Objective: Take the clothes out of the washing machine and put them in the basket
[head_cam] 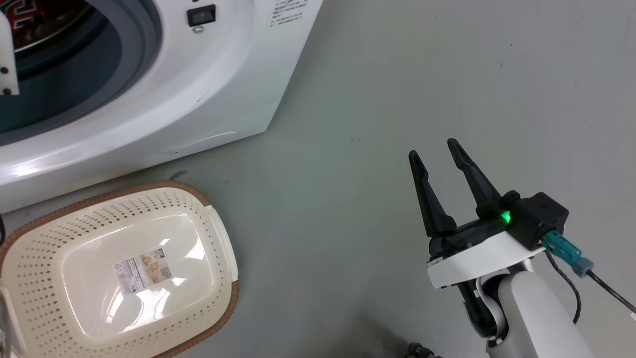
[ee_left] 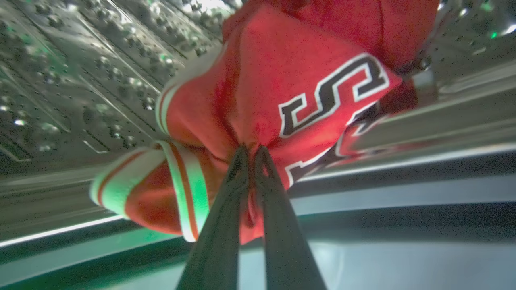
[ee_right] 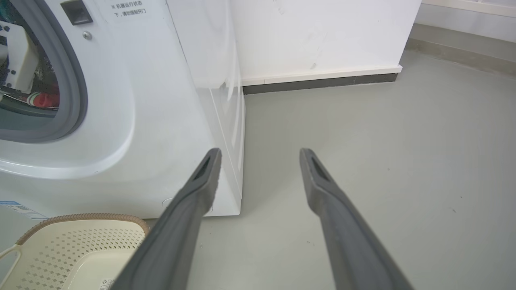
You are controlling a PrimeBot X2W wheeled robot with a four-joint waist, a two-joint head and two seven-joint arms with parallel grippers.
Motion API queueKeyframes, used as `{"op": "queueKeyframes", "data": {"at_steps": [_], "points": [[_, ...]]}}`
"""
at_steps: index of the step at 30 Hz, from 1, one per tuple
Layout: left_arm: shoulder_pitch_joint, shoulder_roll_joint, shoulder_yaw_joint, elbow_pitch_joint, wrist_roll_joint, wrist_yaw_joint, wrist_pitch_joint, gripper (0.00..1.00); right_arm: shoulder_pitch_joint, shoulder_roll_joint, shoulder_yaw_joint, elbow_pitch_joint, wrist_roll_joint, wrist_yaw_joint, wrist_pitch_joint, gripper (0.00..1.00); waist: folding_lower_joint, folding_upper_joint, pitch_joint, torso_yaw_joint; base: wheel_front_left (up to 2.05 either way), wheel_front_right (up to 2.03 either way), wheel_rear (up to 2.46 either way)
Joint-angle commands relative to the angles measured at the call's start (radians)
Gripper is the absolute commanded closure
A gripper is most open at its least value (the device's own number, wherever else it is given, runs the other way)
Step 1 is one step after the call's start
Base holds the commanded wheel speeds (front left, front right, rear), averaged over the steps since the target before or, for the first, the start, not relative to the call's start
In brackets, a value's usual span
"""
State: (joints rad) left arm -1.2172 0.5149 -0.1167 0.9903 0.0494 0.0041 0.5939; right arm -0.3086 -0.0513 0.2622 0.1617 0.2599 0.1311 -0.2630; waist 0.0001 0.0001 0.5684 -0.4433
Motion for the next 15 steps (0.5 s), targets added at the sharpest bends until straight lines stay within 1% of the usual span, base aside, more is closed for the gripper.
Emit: {"op": "queueKeyframes", "data": {"at_steps": [1,3,4,9,10,12,15], "points": [[0.030,-0.010,0.002,-0.045,-0.012,0.012,-0.081,1.00,-0.011,0.002,-0.010,0.008,-0.011,-0.001,-0.003,0.00,-0.0001,-0.0001,-0.020,0.011,0.00,0.00,0.00],[0.063,-0.018,0.007,-0.068,-0.023,0.017,-0.158,1.00,-0.004,0.002,-0.016,0.016,-0.021,-0.001,-0.003,0.00,-0.0001,-0.0001,-0.043,0.021,0.00,0.00,0.00],[0.078,-0.026,0.016,-0.082,-0.036,0.027,-0.207,1.00,0.001,0.002,-0.020,0.018,-0.030,-0.001,-0.003,0.00,-0.0001,-0.0001,-0.057,0.026,0.00,0.00,0.00],[0.155,-0.064,0.027,-0.107,-0.075,0.029,-0.445,1.00,0.032,0.002,-0.049,0.026,-0.064,-0.001,-0.003,0.00,-0.0001,-0.0001,-0.140,0.057,0.00,0.00,0.00],[0.155,-0.064,0.027,-0.107,-0.075,0.029,-0.445,1.00,0.032,0.002,-0.049,0.026,-0.064,-0.001,-0.003,0.00,-0.0001,-0.0001,-0.140,0.057,0.00,0.00,0.00],[0.190,-0.085,0.040,-0.099,-0.100,0.028,-0.531,1.00,0.045,0.002,-0.061,0.031,-0.078,-0.001,-0.003,0.00,-0.0001,-0.0001,-0.178,0.072,0.00,0.00,0.00],[0.240,-0.121,0.046,-0.084,-0.124,0.036,-0.627,1.00,0.068,0.001,-0.077,0.039,-0.099,-0.001,-0.003,0.00,-0.0001,-0.0001,-0.232,0.094,0.00,0.00,0.00]]}}
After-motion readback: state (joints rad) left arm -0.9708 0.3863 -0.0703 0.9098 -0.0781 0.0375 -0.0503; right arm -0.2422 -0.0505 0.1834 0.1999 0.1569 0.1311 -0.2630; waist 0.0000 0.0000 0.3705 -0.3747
